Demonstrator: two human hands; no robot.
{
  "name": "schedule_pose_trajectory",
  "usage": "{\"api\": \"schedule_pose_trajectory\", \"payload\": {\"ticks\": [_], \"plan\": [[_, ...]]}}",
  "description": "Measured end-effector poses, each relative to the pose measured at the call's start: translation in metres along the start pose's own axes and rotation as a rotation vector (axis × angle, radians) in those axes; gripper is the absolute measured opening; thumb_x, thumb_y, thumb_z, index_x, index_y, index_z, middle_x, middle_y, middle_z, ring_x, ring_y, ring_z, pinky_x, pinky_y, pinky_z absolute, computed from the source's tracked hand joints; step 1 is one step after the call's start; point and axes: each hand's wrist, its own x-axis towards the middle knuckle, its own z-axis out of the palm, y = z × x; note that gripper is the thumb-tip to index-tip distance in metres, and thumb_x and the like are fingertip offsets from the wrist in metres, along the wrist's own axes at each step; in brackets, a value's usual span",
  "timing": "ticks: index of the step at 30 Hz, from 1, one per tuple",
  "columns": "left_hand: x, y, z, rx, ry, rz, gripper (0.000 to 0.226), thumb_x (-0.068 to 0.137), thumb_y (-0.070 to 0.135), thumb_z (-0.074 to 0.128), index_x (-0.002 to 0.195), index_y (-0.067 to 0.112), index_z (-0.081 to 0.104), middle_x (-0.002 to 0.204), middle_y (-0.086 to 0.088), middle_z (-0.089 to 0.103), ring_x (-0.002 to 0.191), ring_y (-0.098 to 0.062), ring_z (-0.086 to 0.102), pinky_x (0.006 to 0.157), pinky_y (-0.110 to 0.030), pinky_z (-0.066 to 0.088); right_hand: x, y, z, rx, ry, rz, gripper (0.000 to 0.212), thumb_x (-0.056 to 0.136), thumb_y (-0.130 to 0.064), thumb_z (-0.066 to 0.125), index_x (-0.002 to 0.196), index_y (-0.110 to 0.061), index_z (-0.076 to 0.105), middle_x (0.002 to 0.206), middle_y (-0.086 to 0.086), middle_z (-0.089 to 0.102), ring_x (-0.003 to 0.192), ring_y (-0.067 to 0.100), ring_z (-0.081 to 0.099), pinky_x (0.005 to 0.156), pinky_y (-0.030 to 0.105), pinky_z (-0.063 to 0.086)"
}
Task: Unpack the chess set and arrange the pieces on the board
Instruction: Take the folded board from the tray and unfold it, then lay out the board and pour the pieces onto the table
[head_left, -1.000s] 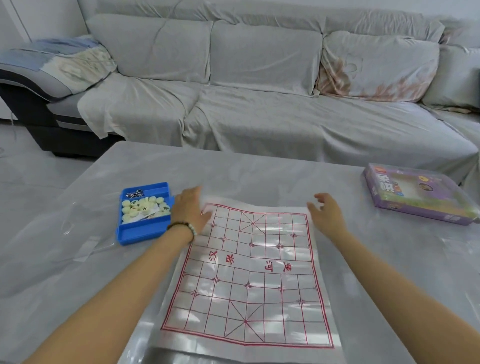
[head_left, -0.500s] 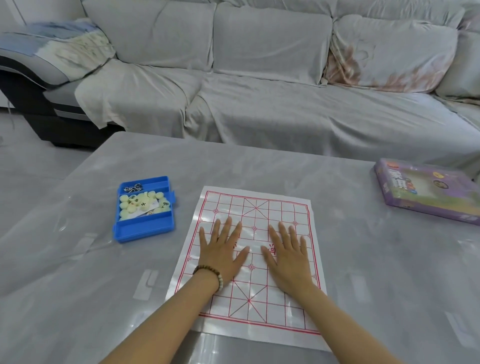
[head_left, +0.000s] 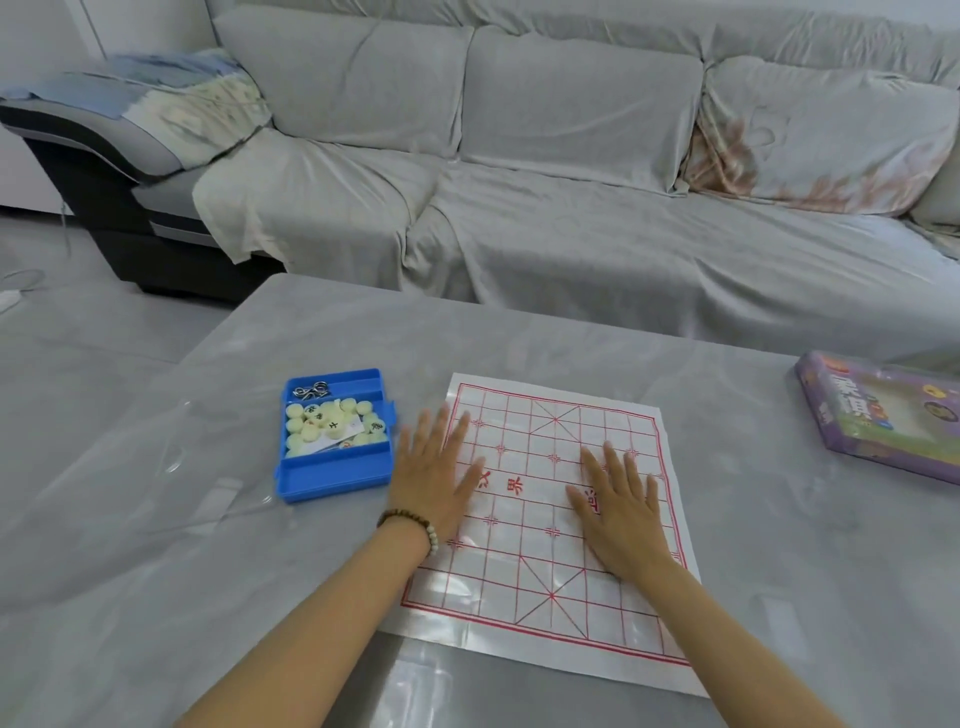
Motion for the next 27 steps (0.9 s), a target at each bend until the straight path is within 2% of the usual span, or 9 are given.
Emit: {"api": "schedule_pose_trajectory", "payload": {"ticks": [3,6,8,13,16,18,21,23,27], "plan": [[-0.007,-0.062,-0.022,0.01,0.066,-0.278,0.068,0.092,0.057,0.011,0.146,0.022,-0.012,0.155,-0.005,-0.014,0.142,-0.027,-0.014,0.115,-0.044,-0.007,0.003,-0.038,-0.008,0.049,0.024,-0.075,0.094,0.069,-0.077,-0.018,0.148,-0.032,0.007,0.157,-0.006,-0.009,0.144,0.016,-0.015,0.113,0.036,-0.013],[-0.02,-0.112,-0.027,-0.056,-0.02,-0.455,0.08,0.089,0.064,0.02,0.146,0.017,-0.012,0.155,-0.006,-0.01,0.143,-0.027,-0.008,0.115,-0.047,0.001,0.008,-0.098,-0.014,0.184,-0.015,-0.216,0.062,0.092,-0.059,0.015,0.147,-0.03,0.017,0.158,-0.007,-0.001,0.145,0.013,-0.007,0.114,0.03,-0.005],[-0.029,-0.132,-0.021,-0.086,-0.048,-0.454,0.083,0.087,0.066,0.02,0.147,0.017,-0.01,0.156,-0.005,-0.007,0.143,-0.025,-0.004,0.115,-0.045,0.003,0.012,-0.139,-0.015,0.268,-0.032,-0.291,0.053,0.097,-0.047,0.03,0.146,-0.031,0.019,0.157,-0.009,0.002,0.145,0.011,0.0,0.115,0.028,0.003],[-0.037,-0.164,-0.018,-0.106,-0.008,-0.377,0.077,0.088,0.064,0.022,0.147,0.024,-0.006,0.156,0.0,-0.002,0.143,-0.019,-0.001,0.116,-0.041,0.006,0.025,-0.222,-0.017,0.485,-0.05,-0.447,0.046,0.098,-0.038,0.038,0.142,-0.027,0.032,0.153,-0.009,0.021,0.139,0.01,0.025,0.109,0.025,0.025],[-0.038,-0.19,-0.02,-0.115,0.007,-0.417,0.077,0.088,0.065,0.023,0.148,0.025,-0.004,0.156,0.001,-0.001,0.143,-0.018,-0.001,0.116,-0.042,0.005,0.037,-0.256,-0.014,0.5,-0.064,-0.493,0.045,0.098,-0.035,0.041,0.14,-0.021,0.036,0.147,-0.005,0.032,0.134,0.011,0.034,0.106,0.024,0.029],[-0.038,-0.208,-0.023,-0.134,0.038,-0.425,0.08,0.085,0.068,0.02,0.148,0.023,0.001,0.156,-0.001,0.007,0.143,-0.02,0.007,0.115,-0.042,0.008,0.048,-0.277,-0.011,0.505,-0.085,-0.484,0.045,0.097,-0.033,0.045,0.138,-0.016,0.038,0.143,-0.001,0.039,0.13,0.015,0.039,0.102,0.022,0.031],[-0.044,-0.235,-0.029,-0.318,0.193,-0.374,0.083,0.083,0.072,0.014,0.146,0.018,0.019,0.147,-0.004,0.034,0.134,-0.023,0.032,0.108,-0.038,0.028,0.068,-0.305,-0.001,0.465,-0.133,-0.408,0.048,0.093,-0.033,0.053,0.135,-0.013,0.041,0.138,0.004,0.044,0.124,0.02,0.044,0.099,0.028,0.035],[-0.055,-0.252,-0.03,-0.311,0.231,-0.405,0.078,0.086,0.069,0.012,0.146,0.02,0.021,0.149,-0.004,0.032,0.138,-0.023,0.025,0.112,-0.037,0.022,0.083,-0.322,0.007,0.364,-0.118,-0.351,0.05,0.09,-0.04,0.055,0.129,-0.01,0.045,0.131,0.007,0.049,0.118,0.023,0.047,0.096,0.031,0.038],[-0.064,-0.266,-0.026,-0.08,0.147,-0.468,0.087,0.075,0.064,-0.015,0.147,0.026,0.016,0.154,0.004,0.018,0.142,-0.017,0.012,0.115,-0.039,0.006,0.099,-0.354,0.027,0.062,-0.033,-0.312,0.067,0.087,-0.059,0.046,0.126,-0.005,0.042,0.128,0.011,0.045,0.116,0.027,0.041,0.097,0.033,0.032]]}}
